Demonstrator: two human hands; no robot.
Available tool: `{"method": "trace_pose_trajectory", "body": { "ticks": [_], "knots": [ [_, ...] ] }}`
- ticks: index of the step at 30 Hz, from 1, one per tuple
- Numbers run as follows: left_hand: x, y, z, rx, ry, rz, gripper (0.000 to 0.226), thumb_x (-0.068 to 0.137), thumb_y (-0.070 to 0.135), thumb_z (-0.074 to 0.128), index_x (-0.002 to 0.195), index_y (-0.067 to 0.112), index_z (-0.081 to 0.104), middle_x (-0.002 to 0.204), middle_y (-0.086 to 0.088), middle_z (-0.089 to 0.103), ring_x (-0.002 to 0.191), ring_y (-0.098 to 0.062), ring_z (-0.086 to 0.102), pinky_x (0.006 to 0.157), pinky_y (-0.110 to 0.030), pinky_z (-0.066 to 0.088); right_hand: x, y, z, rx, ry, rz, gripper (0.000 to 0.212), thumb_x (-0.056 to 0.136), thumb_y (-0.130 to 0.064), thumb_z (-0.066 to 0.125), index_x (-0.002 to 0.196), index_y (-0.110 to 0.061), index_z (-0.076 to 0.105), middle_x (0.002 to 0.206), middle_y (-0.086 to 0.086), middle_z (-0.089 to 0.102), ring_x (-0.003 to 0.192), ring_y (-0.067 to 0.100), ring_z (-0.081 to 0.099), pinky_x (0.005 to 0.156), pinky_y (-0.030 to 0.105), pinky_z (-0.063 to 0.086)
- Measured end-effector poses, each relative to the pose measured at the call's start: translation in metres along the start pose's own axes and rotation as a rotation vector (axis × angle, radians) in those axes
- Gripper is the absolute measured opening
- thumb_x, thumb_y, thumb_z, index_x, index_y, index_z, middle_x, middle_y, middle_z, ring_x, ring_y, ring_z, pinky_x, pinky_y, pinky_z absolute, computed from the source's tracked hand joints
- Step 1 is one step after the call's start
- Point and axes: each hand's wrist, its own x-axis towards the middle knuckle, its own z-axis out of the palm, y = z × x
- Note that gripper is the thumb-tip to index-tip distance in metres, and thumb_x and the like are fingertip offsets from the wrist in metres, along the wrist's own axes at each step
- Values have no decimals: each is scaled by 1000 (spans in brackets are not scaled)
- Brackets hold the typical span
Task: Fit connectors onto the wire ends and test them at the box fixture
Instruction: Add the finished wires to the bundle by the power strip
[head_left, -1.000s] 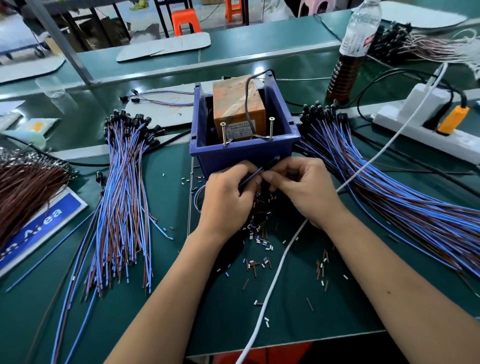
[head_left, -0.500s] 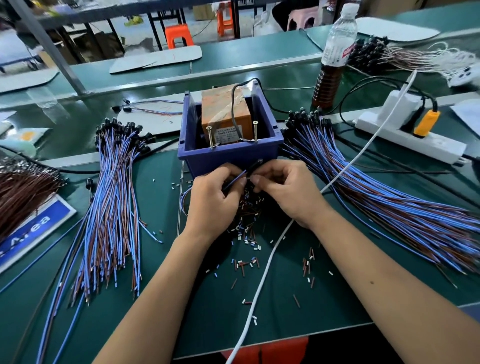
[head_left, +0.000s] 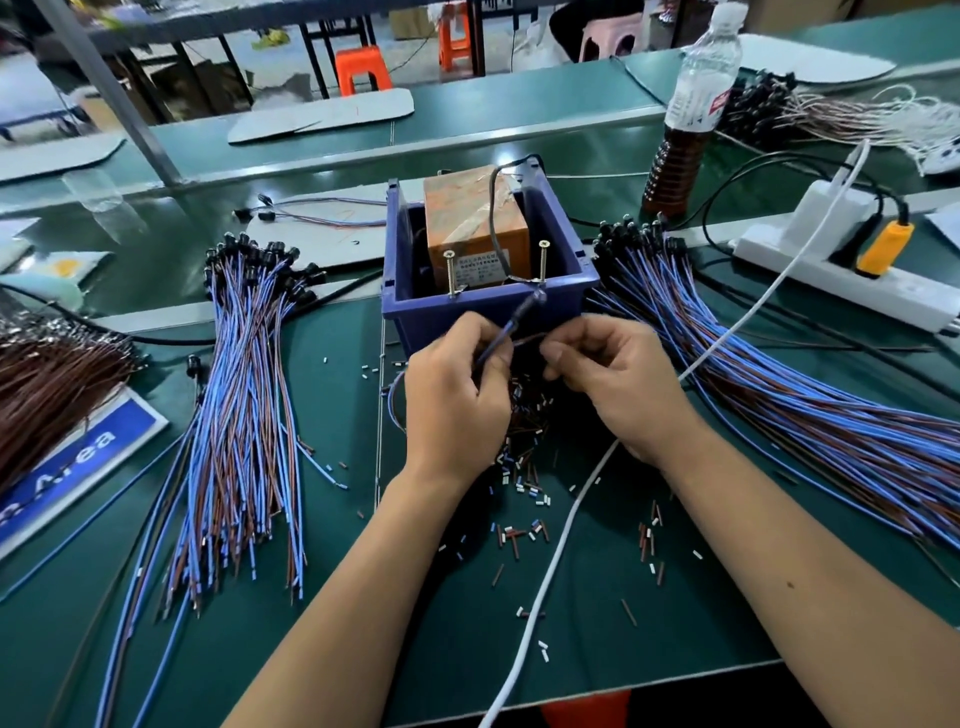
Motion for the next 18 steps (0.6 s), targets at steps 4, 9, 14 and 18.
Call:
{"method": "trace_pose_trajectory", "body": {
  "ticks": [4,9,14,18],
  "knots": [
    [0,2,-2,-71,106,-38,16,95,10,64,82,19,61,66,8,61,59,-14,58,57,-25,44,0,0,1,-31,32,-83,11,91,2,75,94,-9,76,72,2,74,66,9,68,67,17,52],
    [-1,8,3,-124,50,-58,15,93,5,67,85,18,67,71,10,66,65,-11,64,59,-25,49,-4,-4,6,-58,48,-198,14,89,-1,79,98,-11,81,87,2,80,77,13,75,75,21,58],
    [-4,12,6,-254,-12,-128,13,96,8,67,85,15,67,71,6,69,62,-14,66,56,-32,52,-4,-12,11,79,68,-170,8,88,-6,80,89,-14,80,81,4,79,71,13,74,70,20,57],
    [-5,15,9,-250,-72,-139,17,99,11,66,83,14,63,65,2,62,57,-21,54,51,-37,43,-6,-13,10,181,83,-87,3,82,-20,82,82,-20,79,70,-3,74,56,3,63,54,12,48]
  ]
}}
